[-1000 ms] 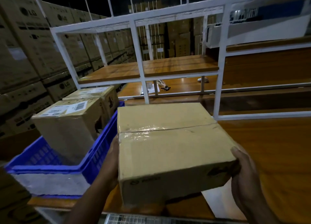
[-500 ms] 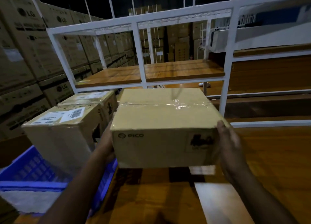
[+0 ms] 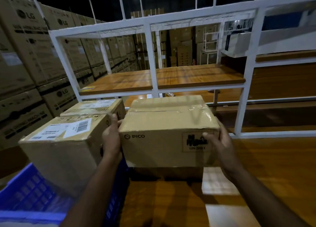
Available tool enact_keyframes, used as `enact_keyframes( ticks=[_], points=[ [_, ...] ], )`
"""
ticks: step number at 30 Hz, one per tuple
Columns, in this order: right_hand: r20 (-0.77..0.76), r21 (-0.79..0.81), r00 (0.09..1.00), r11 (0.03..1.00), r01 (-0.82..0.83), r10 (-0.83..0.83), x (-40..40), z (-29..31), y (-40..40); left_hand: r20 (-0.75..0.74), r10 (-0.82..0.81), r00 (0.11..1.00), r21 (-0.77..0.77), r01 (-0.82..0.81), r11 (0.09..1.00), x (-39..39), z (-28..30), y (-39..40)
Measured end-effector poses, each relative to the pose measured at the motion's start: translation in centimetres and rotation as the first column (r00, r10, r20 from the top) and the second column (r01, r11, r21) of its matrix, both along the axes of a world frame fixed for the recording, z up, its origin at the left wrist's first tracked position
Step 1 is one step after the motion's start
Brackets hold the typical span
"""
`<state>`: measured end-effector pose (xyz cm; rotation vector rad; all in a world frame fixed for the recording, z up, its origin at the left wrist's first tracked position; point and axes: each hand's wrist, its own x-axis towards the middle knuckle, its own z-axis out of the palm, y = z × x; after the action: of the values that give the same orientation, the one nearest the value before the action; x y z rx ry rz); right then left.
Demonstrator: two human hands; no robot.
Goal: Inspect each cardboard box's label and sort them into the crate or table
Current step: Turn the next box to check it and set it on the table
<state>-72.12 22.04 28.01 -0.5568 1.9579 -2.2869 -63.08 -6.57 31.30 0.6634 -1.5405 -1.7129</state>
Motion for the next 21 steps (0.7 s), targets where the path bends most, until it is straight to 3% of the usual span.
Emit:
enact_keyframes(
  ticks=[3, 10, 18, 21],
  points=[
    [-0.03, 0.079, 1.0, 0.997, 0.008, -0.006, -1.0, -0.5, -1.1, -0.002, 0.132, 0.991, -0.014, -0.132, 0.991, -1.4, -0.1, -0.2],
    [0.062, 0.125, 0.998, 0.992, -0.024, 0.017, -3.4, -1.5, -3.7, 0.048, -0.008, 0.999, -0.119, 0.013, 0.993, -2.3, -2.9, -1.2],
    [0.156, 0.17, 0.988, 0.985, -0.032, 0.006, -2.7, -6.1, -4.5, 0.165, -0.019, 0.986, -0.067, 0.03, 0.997, -3.1, -4.0, -1.8],
    [0.111, 0.21, 0.994, 0.978, -0.006, -0.017, -2.4, -7.7, -5.0, 0.197, -0.002, 0.98, -0.009, 0.004, 1.0, -3.6, -5.2, -1.9]
  ],
)
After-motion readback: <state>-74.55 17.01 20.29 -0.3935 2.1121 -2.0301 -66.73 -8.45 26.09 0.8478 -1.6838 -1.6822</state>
